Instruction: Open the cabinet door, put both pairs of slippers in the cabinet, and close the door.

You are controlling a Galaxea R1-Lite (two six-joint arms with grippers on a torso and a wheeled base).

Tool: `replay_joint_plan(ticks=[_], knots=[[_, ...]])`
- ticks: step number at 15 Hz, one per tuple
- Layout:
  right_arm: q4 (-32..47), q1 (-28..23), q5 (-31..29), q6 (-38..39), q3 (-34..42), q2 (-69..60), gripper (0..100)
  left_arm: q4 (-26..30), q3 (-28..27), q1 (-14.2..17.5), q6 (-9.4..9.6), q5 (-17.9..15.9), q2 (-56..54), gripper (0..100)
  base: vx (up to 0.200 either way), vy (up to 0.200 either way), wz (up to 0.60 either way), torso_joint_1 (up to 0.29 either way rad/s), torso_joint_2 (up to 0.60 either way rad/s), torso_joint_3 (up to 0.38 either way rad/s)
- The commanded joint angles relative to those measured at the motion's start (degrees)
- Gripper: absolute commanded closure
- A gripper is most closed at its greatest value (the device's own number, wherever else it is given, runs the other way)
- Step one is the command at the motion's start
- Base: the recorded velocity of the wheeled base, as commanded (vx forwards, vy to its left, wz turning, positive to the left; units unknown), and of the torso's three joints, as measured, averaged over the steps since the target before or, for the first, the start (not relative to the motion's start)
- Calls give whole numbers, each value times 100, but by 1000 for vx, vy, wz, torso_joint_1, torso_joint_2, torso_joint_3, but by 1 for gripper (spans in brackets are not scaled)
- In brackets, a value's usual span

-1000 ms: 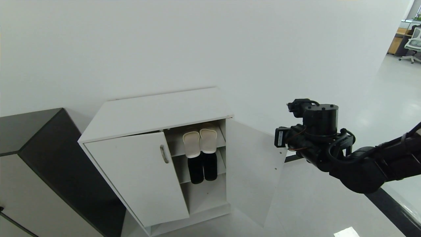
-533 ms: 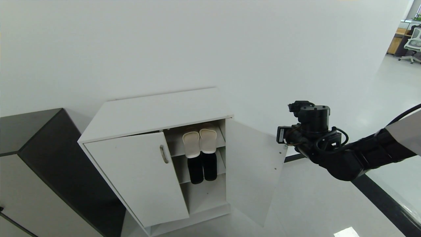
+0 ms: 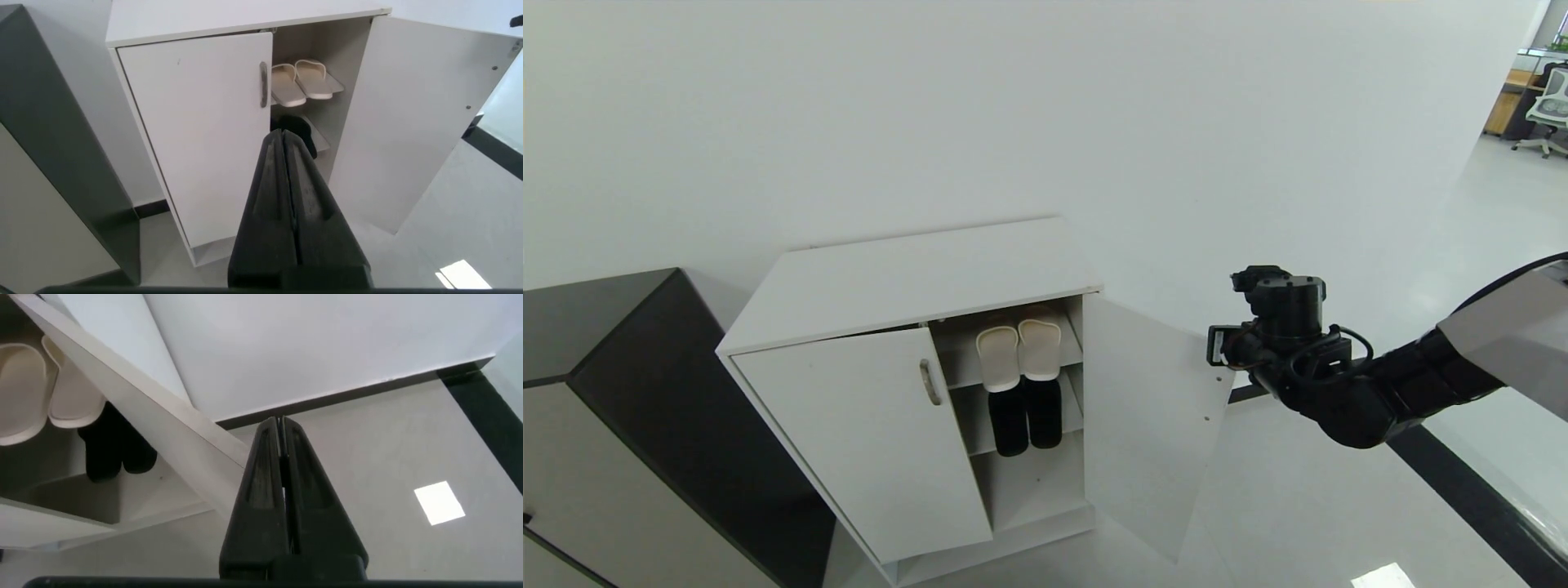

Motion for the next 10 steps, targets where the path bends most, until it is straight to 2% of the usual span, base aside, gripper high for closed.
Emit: replay_joint_plan(ticks=[1, 10], knots=[[0, -10, -3, -1, -21, 86, 100, -1, 0, 1, -2, 1, -1, 100, 0, 0, 0, 0, 0, 0], [9, 8, -12, -9, 32, 113, 100, -1, 0, 1, -2, 1, -1, 100, 0, 0, 0, 0, 0, 0]])
